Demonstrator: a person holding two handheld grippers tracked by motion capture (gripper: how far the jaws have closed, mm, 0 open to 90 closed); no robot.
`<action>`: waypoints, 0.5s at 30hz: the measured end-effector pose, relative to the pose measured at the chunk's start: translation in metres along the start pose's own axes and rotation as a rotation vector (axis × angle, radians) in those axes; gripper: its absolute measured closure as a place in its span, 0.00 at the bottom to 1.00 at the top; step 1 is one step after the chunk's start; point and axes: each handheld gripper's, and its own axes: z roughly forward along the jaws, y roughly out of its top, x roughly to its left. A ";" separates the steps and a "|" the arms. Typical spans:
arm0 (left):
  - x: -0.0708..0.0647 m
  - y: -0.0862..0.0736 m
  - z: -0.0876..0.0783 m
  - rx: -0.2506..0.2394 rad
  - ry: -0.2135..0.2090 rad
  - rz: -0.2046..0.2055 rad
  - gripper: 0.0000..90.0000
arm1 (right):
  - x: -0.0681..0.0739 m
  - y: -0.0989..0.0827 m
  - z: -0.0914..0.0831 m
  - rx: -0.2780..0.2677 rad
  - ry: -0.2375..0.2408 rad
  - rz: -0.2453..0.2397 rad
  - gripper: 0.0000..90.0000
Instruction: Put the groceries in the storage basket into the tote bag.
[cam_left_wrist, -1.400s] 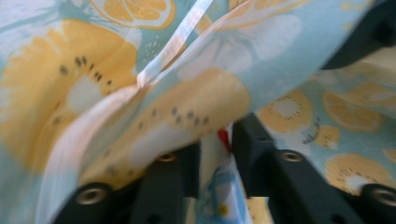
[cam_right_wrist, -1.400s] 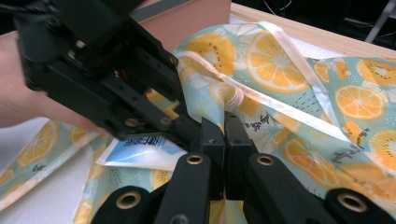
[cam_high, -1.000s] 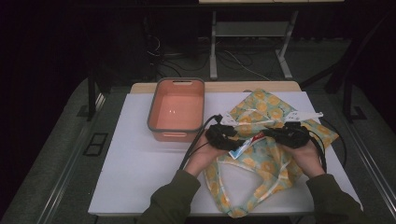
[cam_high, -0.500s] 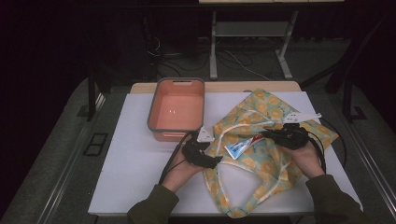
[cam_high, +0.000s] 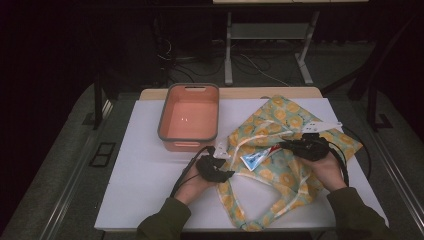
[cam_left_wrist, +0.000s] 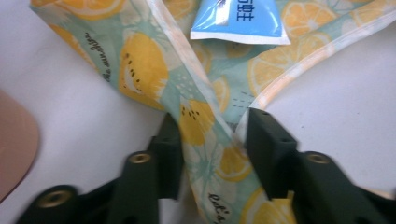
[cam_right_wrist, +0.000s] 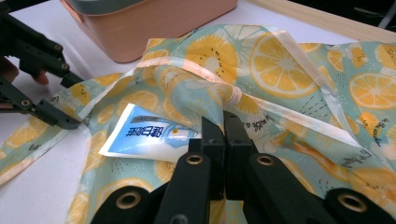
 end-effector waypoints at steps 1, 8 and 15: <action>0.000 0.000 0.000 -0.003 -0.009 -0.003 0.79 | 0.000 0.000 0.000 0.000 0.000 0.000 0.99; 0.005 -0.001 -0.001 -0.026 -0.072 -0.046 0.99 | 0.001 -0.001 0.001 0.009 0.004 -0.002 0.99; 0.009 0.000 -0.011 -0.086 -0.082 -0.069 0.99 | 0.010 -0.009 -0.006 0.018 0.025 0.011 0.67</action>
